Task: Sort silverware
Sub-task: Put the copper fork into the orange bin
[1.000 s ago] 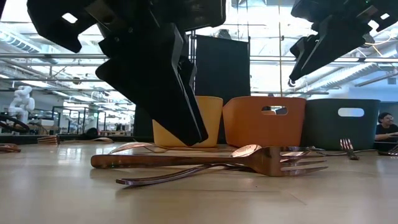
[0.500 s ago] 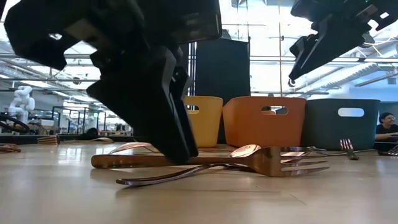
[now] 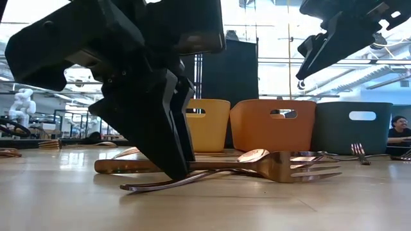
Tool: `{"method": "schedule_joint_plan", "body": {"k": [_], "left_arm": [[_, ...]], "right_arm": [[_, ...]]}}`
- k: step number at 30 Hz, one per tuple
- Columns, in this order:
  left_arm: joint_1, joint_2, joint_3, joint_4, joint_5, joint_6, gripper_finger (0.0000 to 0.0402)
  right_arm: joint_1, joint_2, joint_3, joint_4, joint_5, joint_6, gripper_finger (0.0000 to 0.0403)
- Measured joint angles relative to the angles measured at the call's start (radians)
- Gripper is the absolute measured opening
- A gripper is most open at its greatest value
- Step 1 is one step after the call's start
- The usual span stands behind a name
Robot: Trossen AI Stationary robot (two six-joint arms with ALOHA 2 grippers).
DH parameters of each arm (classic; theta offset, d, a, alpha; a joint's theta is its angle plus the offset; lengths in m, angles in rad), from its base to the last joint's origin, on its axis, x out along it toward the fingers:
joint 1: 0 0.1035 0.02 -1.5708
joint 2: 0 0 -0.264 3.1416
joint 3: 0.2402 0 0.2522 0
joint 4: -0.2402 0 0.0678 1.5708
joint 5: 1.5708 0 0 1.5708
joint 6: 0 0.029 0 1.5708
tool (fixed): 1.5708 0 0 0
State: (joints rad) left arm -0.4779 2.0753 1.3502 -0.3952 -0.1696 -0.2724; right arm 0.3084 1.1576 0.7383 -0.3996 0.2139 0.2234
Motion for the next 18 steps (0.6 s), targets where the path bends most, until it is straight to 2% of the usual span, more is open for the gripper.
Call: {"method": "schedule_joint_plan", "body": {"k": [5,12,18], "left_arm": [[0.002,0.007,0.002,0.001,0.009,0.011,0.0109],[0.004,0.010,0.002,0.005,0.018,0.017,0.0014],[0.020,-0.017,0.000,-0.023,0.016,-0.019,0.0003]], "right_arm": [[0.000,0.000,0.000,-0.001,0.000,0.000,0.0169],[0.000,0.000,0.000,0.000,0.002,0.000,0.0169],[0.000,-0.003,0.000,-0.001,0.000,0.015,0.0169]]}}
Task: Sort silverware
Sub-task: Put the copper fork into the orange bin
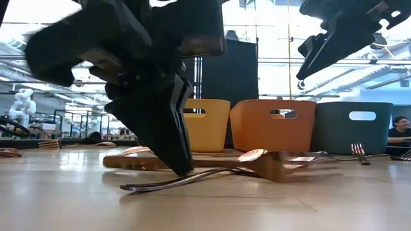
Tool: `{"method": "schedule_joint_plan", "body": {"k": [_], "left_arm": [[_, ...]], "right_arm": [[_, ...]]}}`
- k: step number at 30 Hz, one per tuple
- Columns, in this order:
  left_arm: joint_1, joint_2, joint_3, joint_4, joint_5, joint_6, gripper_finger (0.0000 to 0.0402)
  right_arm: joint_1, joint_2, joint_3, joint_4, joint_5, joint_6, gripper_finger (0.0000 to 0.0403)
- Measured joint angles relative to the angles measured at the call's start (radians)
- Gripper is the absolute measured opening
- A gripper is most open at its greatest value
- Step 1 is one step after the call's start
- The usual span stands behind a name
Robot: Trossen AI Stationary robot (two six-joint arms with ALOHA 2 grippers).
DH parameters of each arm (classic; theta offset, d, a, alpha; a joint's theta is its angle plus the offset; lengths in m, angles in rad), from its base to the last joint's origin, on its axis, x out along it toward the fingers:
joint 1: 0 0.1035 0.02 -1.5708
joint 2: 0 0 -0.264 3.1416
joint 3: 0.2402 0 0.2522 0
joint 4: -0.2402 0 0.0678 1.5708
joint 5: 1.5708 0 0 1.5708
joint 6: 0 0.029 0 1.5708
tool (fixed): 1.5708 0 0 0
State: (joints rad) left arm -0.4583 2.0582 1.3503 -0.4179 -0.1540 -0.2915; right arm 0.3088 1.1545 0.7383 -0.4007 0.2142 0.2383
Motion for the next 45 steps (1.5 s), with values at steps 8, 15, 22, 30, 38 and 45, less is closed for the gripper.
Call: {"method": "schedule_joint_plan", "body": {"k": [8,15,22,30,38,45], "left_arm": [[0.002,-0.152,0.000,-0.089,-0.061,-0.008,0.0001],[0.078,-0.297,0.000,-0.251,-0.109,-0.040,0.0001],[0.296,-0.373,-0.001,-0.352,-0.092,0.012,0.0000],[0.662,-0.406,0.000,-0.140,0.052,-0.204,0.0000],[0.809,-0.371,0.000,0.065,0.065,-0.511,0.0000],[0.802,-0.368,0.000,0.353,0.025,-0.830,0.0000]], "right_arm": [[0.000,-0.049,0.001,0.002,0.045,0.005,0.0169],[-0.005,-0.125,0.001,0.002,0.318,-0.083,0.0169],[-0.145,-0.167,0.002,0.087,0.322,-0.267,0.0169],[-0.490,-0.173,0.001,0.218,0.126,-0.439,0.0169],[-0.734,-0.155,0.002,0.331,-0.024,-0.354,0.0169],[-0.812,-0.137,0.002,0.379,-0.055,-0.244,0.0169]]}}
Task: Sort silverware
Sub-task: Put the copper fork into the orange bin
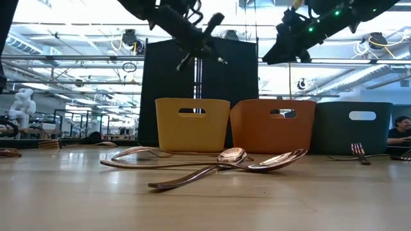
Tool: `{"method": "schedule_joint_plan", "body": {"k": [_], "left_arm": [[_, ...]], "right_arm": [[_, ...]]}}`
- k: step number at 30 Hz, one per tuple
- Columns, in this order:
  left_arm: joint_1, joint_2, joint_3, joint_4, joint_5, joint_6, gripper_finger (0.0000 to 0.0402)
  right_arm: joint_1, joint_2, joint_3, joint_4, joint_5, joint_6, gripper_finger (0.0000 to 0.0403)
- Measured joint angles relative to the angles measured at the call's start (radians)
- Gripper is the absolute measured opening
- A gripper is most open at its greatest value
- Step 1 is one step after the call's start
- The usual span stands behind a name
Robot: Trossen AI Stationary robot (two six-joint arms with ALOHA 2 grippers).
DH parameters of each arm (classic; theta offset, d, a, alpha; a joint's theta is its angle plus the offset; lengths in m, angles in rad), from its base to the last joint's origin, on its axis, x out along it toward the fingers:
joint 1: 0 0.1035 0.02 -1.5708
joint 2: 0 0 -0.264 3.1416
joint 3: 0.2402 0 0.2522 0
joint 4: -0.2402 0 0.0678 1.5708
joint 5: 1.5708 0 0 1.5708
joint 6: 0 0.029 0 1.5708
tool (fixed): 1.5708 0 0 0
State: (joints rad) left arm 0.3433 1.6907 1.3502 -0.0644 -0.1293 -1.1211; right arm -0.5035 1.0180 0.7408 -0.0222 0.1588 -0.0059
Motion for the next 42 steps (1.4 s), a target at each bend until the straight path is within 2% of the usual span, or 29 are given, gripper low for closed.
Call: {"method": "schedule_joint_plan", "body": {"k": [3,8,14,20,26,29,36,42], "left_arm": [[-0.006,0.030,0.004,0.046,-0.005,-0.129,0.0000],[-0.005,0.126,0.073,0.029,0.035,-0.207,0.0000],[-0.010,0.271,0.236,0.008,0.050,-0.181,0.0000],[-0.012,0.391,0.422,-0.168,0.063,-0.175,0.0000],[-0.023,0.510,0.555,-0.262,0.086,-0.183,0.0000],[-0.020,0.540,0.574,-0.298,0.077,-0.208,0.0000],[-0.022,0.545,0.578,-0.378,-0.016,-0.209,0.0000],[-0.021,0.546,0.576,-0.394,-0.054,-0.208,0.0000]], "right_arm": [[-0.031,-0.002,0.026,-0.029,0.002,0.062,0.0169],[-0.071,-0.008,0.088,-0.011,0.002,0.095,0.0169],[-0.113,-0.001,0.129,-0.005,-0.002,0.075,0.0169],[-0.135,0.000,0.132,-0.003,-0.007,0.093,0.0169],[-0.137,0.000,0.132,-0.005,-0.026,0.087,0.0169],[-0.137,0.000,0.132,-0.012,-0.060,0.076,0.0169],[-0.136,0.000,0.132,-0.045,-0.062,0.047,0.0169],[-0.136,0.000,0.132,-0.067,-0.062,0.019,0.0169]]}}
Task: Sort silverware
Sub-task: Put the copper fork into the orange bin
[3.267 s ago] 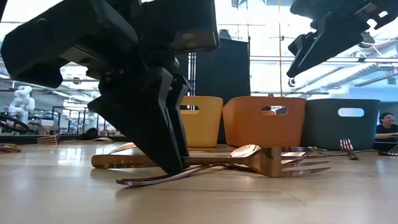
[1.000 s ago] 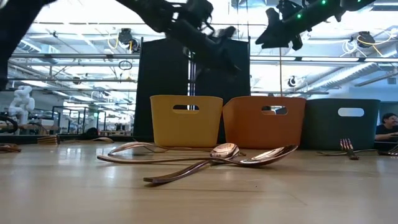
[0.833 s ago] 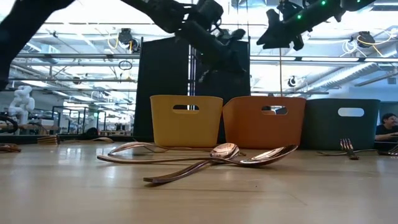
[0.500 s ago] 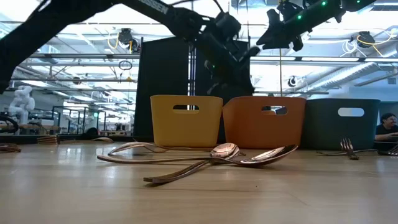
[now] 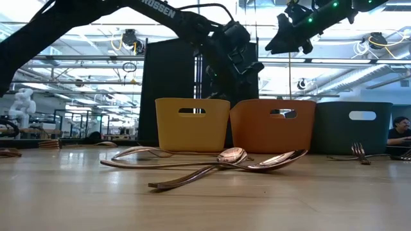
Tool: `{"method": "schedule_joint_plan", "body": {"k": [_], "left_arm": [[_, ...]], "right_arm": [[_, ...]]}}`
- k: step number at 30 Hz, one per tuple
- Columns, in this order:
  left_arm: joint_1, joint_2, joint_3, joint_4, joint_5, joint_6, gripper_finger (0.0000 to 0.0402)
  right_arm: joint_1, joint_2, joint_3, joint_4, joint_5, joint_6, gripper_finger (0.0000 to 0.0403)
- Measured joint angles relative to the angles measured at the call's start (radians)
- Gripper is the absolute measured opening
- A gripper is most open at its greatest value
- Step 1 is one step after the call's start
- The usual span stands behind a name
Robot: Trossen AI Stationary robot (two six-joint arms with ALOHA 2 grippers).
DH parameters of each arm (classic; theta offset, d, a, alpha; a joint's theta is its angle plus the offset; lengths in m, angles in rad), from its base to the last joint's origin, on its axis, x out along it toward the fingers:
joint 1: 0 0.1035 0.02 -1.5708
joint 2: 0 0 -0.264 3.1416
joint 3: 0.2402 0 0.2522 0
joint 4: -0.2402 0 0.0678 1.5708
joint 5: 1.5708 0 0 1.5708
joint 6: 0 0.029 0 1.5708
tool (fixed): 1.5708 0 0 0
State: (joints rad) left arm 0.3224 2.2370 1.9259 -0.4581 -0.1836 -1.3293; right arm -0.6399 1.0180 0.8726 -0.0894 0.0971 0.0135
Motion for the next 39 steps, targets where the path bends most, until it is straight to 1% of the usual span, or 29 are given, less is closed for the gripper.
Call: {"method": "schedule_joint_plan", "body": {"k": [3,7,17,21,25,27,29,31,35,37,39], "left_arm": [[0.000,0.000,0.000,-0.004,-0.009,0.000,0.0000],[0.000,0.000,0.000,0.009,-0.010,0.001,0.0004],[-0.005,0.000,-0.001,0.008,0.000,0.009,0.0074],[-0.007,0.000,-0.001,0.006,0.001,0.032,0.0089],[-0.007,-0.018,0.018,0.003,-0.008,0.236,0.0091],[-0.010,-0.062,0.023,0.011,-0.028,0.358,0.0091],[-0.018,-0.118,0.027,-0.018,-0.054,0.487,0.0091],[-0.029,-0.179,0.027,-0.107,-0.093,0.608,0.0091],[-0.051,-0.285,0.026,-0.337,-0.218,0.821,0.0091],[-0.053,-0.331,0.026,-0.451,-0.261,0.865,0.0091],[-0.052,-0.385,0.008,-0.549,-0.315,0.873,0.0091]], "right_arm": [[0.000,0.000,0.000,0.001,-0.005,0.000,0.0169],[0.000,0.000,0.000,-0.014,-0.052,0.000,0.0169],[0.000,0.000,0.000,-0.096,-0.051,0.002,0.0169],[0.000,-0.001,0.000,-0.104,-0.051,0.020,0.0169],[0.000,-0.016,0.000,-0.114,-0.051,0.029,0.0169],[0.000,-0.036,0.000,-0.119,-0.051,0.039,0.0169],[0.000,-0.062,0.000,-0.125,-0.051,0.050,0.0169],[0.000,-0.089,0.000,-0.134,-0.051,0.061,0.0169],[0.006,-0.126,0.001,-0.162,-0.051,0.112,0.0169],[0.010,-0.134,0.001,-0.190,-0.051,0.131,0.0169],[0.021,-0.135,0.001,-0.215,-0.051,0.149,0.0169]]}}
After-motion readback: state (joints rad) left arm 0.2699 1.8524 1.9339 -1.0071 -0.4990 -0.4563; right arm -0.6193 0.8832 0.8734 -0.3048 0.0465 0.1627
